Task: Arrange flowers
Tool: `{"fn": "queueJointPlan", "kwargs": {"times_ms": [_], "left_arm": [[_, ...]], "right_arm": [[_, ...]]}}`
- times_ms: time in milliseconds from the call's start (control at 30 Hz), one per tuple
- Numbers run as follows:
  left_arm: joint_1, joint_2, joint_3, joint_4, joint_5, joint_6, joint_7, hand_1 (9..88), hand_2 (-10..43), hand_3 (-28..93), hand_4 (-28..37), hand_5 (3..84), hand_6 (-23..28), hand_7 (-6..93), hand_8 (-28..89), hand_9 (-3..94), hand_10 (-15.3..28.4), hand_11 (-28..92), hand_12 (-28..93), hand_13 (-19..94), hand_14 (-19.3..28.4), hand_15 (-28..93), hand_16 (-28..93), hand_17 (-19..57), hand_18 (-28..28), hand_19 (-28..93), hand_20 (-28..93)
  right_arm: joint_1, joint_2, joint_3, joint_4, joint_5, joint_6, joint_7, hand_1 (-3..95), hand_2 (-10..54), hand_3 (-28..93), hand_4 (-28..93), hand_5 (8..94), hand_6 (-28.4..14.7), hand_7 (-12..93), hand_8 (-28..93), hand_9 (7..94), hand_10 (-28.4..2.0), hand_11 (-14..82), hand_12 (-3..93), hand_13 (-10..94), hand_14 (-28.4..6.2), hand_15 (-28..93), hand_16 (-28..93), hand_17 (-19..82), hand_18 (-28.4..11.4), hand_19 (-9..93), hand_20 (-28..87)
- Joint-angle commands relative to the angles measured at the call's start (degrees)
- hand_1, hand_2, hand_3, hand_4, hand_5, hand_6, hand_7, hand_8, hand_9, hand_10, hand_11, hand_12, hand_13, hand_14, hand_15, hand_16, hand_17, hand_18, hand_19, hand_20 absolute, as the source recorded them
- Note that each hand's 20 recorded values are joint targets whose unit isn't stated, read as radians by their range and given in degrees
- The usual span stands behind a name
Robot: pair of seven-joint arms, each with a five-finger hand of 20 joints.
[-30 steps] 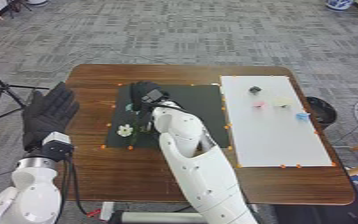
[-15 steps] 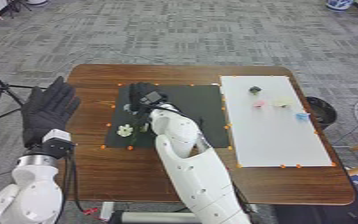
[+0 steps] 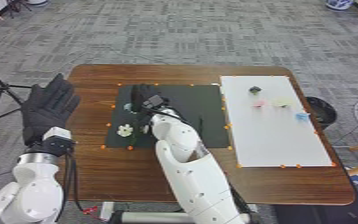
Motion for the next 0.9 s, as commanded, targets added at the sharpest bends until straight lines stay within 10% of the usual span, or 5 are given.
{"fn": "queueJointPlan", "kwargs": {"times_ms": [33, 900], "left_arm": [[0.8, -0.39, -0.67, -0.33, -0.24, -0.36, 0.85, 24.2, 16.0, 68, -28.3, 40.8, 7.9, 5.8, -8, 30.7, 13.1, 12, 5, 24, 11.1, 9, -4, -6.0, 12.9, 33, 5], [2.6, -1.10, -1.75, -0.92, -1.10, -0.52, 1.09, 25.3, 16.1, 67, -28.3, 42.0, 8.5, 7.5, -8, 31.7, 13.9, 15, 6, 24, 11.8, 13, -4, -6.2, 13.3, 34, 7]], "right_arm": [[-0.5, 1.1, -1.6, -1.3, -28.5, -5.4, -0.8, 55.8, -8.5, 67, -26, 71.9, -2.1, 22, -1, 70.1, -12.2, 14.2, 16.8, 71, -8.5, 61, 28, 42, -20.9, 86, 34], [3.7, 2.3, -2.7, -0.1, -16.6, -8.6, 11.2, 48.3, -9.5, 74, -25, 67.3, -3.6, 15, -4, 66.2, -14.9, 14.4, 14.6, 71, -9.4, 62, 27, 42, -22.3, 88, 33]]}}
